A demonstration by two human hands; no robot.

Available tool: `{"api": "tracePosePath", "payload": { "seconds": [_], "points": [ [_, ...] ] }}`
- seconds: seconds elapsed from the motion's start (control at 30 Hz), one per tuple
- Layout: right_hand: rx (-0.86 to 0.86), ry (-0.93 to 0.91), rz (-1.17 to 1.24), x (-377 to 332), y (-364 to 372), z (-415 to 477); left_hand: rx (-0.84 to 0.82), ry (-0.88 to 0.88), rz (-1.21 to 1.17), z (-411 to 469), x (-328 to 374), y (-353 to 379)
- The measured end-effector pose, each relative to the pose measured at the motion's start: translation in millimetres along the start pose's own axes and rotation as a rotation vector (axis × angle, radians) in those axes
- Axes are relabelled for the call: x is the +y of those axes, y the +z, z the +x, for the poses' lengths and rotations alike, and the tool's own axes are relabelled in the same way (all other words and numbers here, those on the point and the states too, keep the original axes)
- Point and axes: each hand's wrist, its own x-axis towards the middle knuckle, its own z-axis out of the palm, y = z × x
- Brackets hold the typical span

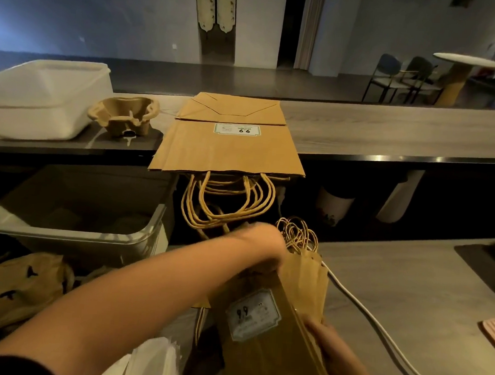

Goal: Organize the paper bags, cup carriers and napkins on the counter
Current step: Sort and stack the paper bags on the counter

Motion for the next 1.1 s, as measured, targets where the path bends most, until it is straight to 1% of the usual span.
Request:
{"api": "tracePosePath", "payload": {
  "seconds": [0.03,0.07,0.13,0.17,0.2,0.27,0.37,0.43,0.5,0.57,0.6,0.63,0.7,0.73,0.77,0.8,0.83,0.87,1.0,1.07,1.1],
  "points": [
    [-0.048,0.062,-0.108,8.2,37.9,2.3,0.031,-0.048,0.042,7.0,8.4,3.6],
    [-0.076,0.142,-0.056,5.9,63.9,3.5,0.059,-0.038,0.174,14.5,16.6,6.8],
    [-0.096,0.136,-0.099,1.4,71.7,1.5,0.081,0.009,0.435,38.7,36.4,17.1],
    [-0.056,0.122,-0.055,2.5,73.2,3.1,0.121,0.01,0.509,50.7,44.1,22.7],
    [-0.041,0.108,-0.034,1.0,72.3,3.3,0.196,0.026,0.515,58.0,49.8,28.0],
    [-0.074,0.053,-0.042,1.0,70.9,1.4,0.337,0.095,0.488,67.6,59.4,38.8],
    [-0.105,0.035,-0.032,2.5,76.5,-1.6,0.541,0.211,0.37,79.0,65.9,57.4],
    [-0.123,0.018,-0.005,4.3,73.4,-0.4,0.654,0.253,0.217,80.2,58.2,69.4],
    [-0.141,0.03,0.041,3.7,74.0,-3.6,0.754,0.237,0.013,81.0,51.2,83.9],
    [-0.166,0.04,0.082,2.8,73.4,-5.8,0.82,0.127,-0.271,79.1,49.4,101.6],
    [-0.181,0.036,0.108,2.4,74.1,-5.5,0.832,0.048,-0.478,77.5,49.5,111.1],
    [-0.17,0.03,0.119,1.3,74.8,-5.6,0.807,-0.043,-0.711,75.8,49.9,120.8],
    [-0.159,0.029,0.119,1.6,71.6,-3.2,0.664,-0.167,-1.221,72.1,50.0,137.3],
    [-0.159,0.039,0.128,2.3,69.9,-1.5,0.575,-0.174,-1.46,69.5,49.8,142.4],
    [-0.144,0.055,0.139,2.3,69.7,-1.3,0.481,-0.15,-1.641,68.6,50.1,146.0],
    [-0.152,0.066,0.164,4.1,66.8,0.8,0.4,-0.114,-1.744,67.6,51.8,148.2],
    [-0.169,0.07,0.181,3.8,66.2,0.0,0.35,-0.091,-1.776,68.1,54.6,149.6],
    [-0.17,0.073,0.185,4.7,65.1,1.2,0.341,-0.084,-1.769,68.3,57.9,149.3],
    [-0.133,0.067,0.087,8.5,66.0,4.5,0.383,-0.085,-1.687,72.5,64.9,144.3],
    [-0.088,0.052,0.034,7.3,67.7,3.8,0.401,-0.081,-1.719,73.7,60.3,145.1],
    [-0.081,0.053,0.031,6.3,68.6,3.1,0.432,-0.124,-1.749,73.6,54.0,147.2]
  ]
}}
